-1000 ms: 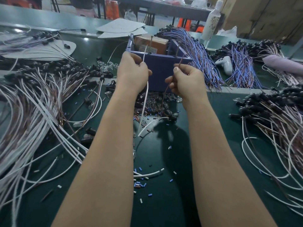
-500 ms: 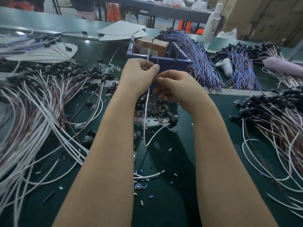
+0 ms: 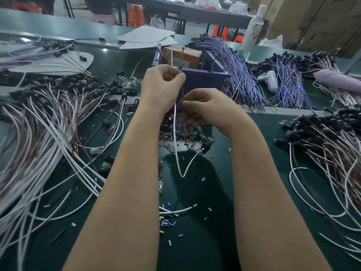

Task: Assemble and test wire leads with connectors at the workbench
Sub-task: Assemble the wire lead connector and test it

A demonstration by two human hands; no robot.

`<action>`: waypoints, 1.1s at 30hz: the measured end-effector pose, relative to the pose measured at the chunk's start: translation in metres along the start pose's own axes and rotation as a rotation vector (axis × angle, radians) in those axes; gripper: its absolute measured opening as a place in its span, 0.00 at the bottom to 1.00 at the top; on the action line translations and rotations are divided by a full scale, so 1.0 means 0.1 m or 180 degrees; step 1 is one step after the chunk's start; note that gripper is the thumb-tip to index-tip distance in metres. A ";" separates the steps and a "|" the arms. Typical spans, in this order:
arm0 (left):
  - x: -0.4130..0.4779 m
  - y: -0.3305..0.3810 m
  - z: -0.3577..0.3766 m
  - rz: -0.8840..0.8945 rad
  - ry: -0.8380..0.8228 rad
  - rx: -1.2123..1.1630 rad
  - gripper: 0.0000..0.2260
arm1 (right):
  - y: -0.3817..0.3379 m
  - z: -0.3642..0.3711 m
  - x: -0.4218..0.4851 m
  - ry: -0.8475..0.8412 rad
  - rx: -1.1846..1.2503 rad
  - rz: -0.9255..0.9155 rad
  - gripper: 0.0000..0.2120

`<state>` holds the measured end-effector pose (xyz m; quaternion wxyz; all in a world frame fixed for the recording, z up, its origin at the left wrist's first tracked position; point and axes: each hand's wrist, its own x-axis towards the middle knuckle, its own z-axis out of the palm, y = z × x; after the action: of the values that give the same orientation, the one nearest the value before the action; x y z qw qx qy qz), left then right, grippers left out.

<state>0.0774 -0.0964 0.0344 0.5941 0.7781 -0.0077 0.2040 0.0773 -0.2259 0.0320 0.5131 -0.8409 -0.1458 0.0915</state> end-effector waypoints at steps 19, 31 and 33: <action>-0.03 -0.01 -0.04 -0.0478 -0.0069 -0.0065 0.11 | -0.01 -0.02 -0.04 -0.0211 0.0182 0.0156 0.09; 0.01 -0.04 -0.04 -0.0206 -0.0012 0.0545 0.09 | 0.03 -0.03 -0.02 -0.0147 -0.0094 0.0208 0.09; 0.01 -0.04 -0.04 -0.0198 0.0006 0.0597 0.09 | 0.03 -0.02 -0.02 -0.0141 -0.0102 0.0212 0.09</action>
<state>0.0781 -0.0910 0.0318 0.5247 0.8299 0.0361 0.1860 0.0769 -0.2300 0.0301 0.4928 -0.8512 -0.1304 0.1248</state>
